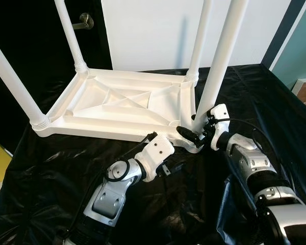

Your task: Building children table

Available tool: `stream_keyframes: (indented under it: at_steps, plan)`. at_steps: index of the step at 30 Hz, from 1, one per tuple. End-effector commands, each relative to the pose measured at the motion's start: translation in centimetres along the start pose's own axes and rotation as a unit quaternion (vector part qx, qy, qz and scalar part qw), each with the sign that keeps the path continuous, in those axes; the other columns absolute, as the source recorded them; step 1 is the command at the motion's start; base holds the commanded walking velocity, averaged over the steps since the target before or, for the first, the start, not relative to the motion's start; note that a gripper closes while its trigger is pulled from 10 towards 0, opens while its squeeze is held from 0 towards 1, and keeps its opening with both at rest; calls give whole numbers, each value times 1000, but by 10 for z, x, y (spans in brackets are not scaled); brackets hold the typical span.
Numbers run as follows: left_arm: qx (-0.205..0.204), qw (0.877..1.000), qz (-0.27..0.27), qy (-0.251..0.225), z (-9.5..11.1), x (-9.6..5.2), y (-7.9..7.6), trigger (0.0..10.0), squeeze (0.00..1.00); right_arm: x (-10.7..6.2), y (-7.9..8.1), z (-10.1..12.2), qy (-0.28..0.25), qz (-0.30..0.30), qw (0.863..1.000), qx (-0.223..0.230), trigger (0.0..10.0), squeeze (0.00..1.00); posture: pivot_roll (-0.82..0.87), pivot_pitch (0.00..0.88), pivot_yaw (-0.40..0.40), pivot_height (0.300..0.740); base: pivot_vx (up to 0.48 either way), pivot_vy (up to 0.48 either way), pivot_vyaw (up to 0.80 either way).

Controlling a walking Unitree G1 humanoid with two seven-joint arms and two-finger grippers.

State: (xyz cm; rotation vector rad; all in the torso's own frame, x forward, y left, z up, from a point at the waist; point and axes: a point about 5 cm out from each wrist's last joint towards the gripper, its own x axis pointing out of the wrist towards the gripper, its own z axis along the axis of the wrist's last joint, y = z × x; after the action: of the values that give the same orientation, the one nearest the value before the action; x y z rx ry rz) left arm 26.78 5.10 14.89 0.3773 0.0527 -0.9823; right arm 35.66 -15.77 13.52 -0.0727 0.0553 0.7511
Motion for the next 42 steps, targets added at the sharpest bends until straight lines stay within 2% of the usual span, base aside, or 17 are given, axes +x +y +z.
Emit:
stream_keyframes:
  at_steps: [1, 12, 13, 19, 21, 30, 34, 36, 37, 38, 39, 41, 42]
  plan:
    - [3, 1000, 29, 4, -1, -1, 4, 10000, 0, 5, 1, 1, 13, 23, 1000, -10, 0, 0, 29, 13, -12, 740, 0, 0, 0]
    - [1, 999, 34, 3, 0, -1, 4, 10000, 0, 0, -8, -6, 43, 33, 998, -20, 0, 0, 35, 15, -14, 740, 0, 0, 0]
    - [1, 999, 34, 3, 0, -1, 4, 10000, 0, 0, -8, -8, 48, 35, 998, -21, 10000, 0, 33, 15, -13, 740, 0, 0, 0]
    - [1, 999, 33, 3, 0, 0, 4, 10000, 0, -1, -7, -12, 60, 26, 997, -28, 10000, 0, 29, 18, -14, 740, 0, 0, 0]
    - [0, 999, 32, 2, 0, 0, 4, 10000, 0, -1, -9, -16, 79, -8, 996, -32, 10000, 0, 24, 20, -16, 740, 0, 0, 0]
    - [-5, 1000, 27, 1, -1, 2, -1, 10000, 0, 9, -4, -12, 55, -102, 993, 7, 10000, 0, 6, 28, -20, 740, 0, 0, 0]
    - [-6, 1000, 24, 0, -2, 3, -3, 10000, 0, 14, 5, -15, 53, -190, 979, 48, 10000, 0, -1, 27, -24, 740, 0, 0, 0]
    - [-6, 1000, 23, 0, -2, 3, -3, 10000, 0, 15, 7, -16, 53, -210, 975, 57, 10000, 0, -1, 27, -26, 740, 0, 0, 0]
    - [-7, 1000, 23, 0, -2, 3, -3, 10000, 0, 16, 10, -18, 50, -253, 963, 81, 10000, 0, -1, 27, -28, 740, 0, 0, 0]
    - [-7, 1000, 23, 0, -2, 3, -3, 10000, 0, 16, 10, -18, 50, -253, 963, 81, 10000, 0, -1, 27, -28, 740, 0, 0, 0]
    - [-7, 1000, 22, 0, -2, 3, -4, 10000, 0, 16, 15, -19, 38, -300, 948, 99, 10000, 0, -2, 23, -31, 740, 0, 0, 0]
    - [-7, 1000, 22, 0, -2, 3, -4, 10000, 0, 16, 15, -19, 38, -300, 948, 99, 10000, 0, -2, 23, -31, 740, 0, 0, 0]
    - [-7, 1000, 22, -1, -2, 4, -4, 10000, 0, 16, 22, -17, 22, -355, 929, 106, 10000, 0, -1, 19, -32, 740, 0, 0, 0]
